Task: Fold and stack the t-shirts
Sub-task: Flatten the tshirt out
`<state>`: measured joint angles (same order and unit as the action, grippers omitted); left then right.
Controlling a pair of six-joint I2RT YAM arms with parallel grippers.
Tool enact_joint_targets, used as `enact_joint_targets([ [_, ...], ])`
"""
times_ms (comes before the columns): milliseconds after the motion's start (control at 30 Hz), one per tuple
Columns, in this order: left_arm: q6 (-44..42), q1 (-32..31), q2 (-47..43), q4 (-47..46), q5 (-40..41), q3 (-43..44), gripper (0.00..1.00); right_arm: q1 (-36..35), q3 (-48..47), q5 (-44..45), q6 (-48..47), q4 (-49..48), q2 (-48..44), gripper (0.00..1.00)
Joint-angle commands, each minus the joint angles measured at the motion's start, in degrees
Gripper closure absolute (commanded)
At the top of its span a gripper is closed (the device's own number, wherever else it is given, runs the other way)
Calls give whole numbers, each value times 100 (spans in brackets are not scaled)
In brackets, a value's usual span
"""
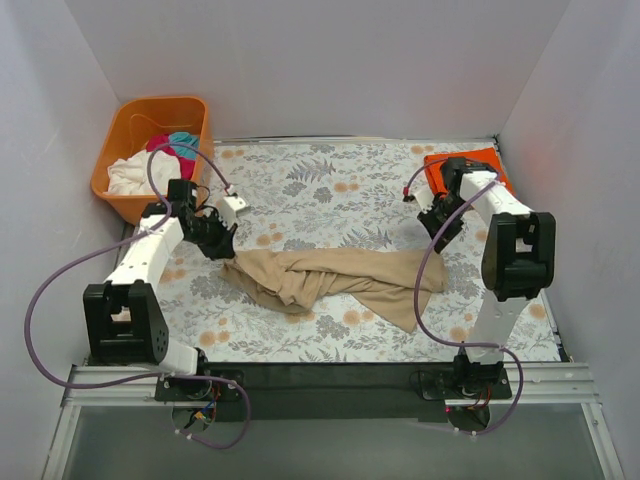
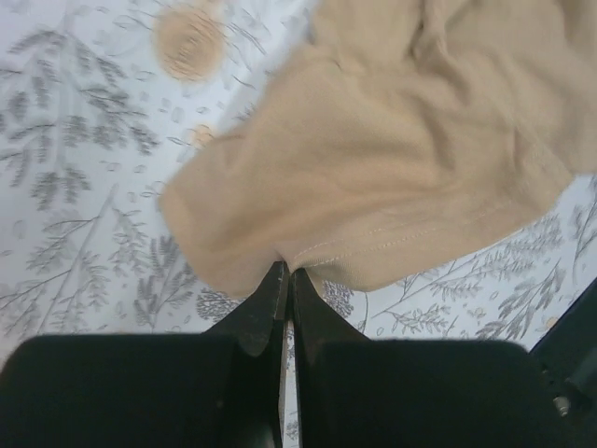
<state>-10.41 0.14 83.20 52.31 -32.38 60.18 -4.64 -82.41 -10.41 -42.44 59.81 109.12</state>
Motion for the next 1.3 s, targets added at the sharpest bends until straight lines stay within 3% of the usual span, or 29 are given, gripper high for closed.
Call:
enact_joint_targets([
  [0, 1512, 188, -93, -598, -330, 1038, 100, 262, -870, -39, -238, 31, -716, 99],
  [100, 2033, 206, -137, -915, -374, 1591, 100, 350, -1399, -75, -317, 101, -874, 99],
  [267, 2526, 206, -645, -1021, -418, 2005, 100, 368, -1480, -145, -344, 232, -1428, 99],
  [300, 3049, 240, -960, -1082, -305, 2232, 100, 385, -1480, -110, -344, 215, -1855, 99],
  [633, 4327, 276, -2825, -1522, 443, 2656, 100, 403, -1611, 162, -204, -363, -4115, 99],
  [867, 4557, 267, -3863, -1953, 1093, 3332, 100, 412, -1944, 496, 95, -1111, -5339, 99],
  [1033, 4487, 267, -3829, -1909, 1908, 4307, 100, 412, -2700, 847, 358, -1551, -5638, 99],
  [1267, 4144, 276, -3768, -2209, 2306, 4791, 100, 403, -3518, 1015, 333, -1947, -5630, 99],
])
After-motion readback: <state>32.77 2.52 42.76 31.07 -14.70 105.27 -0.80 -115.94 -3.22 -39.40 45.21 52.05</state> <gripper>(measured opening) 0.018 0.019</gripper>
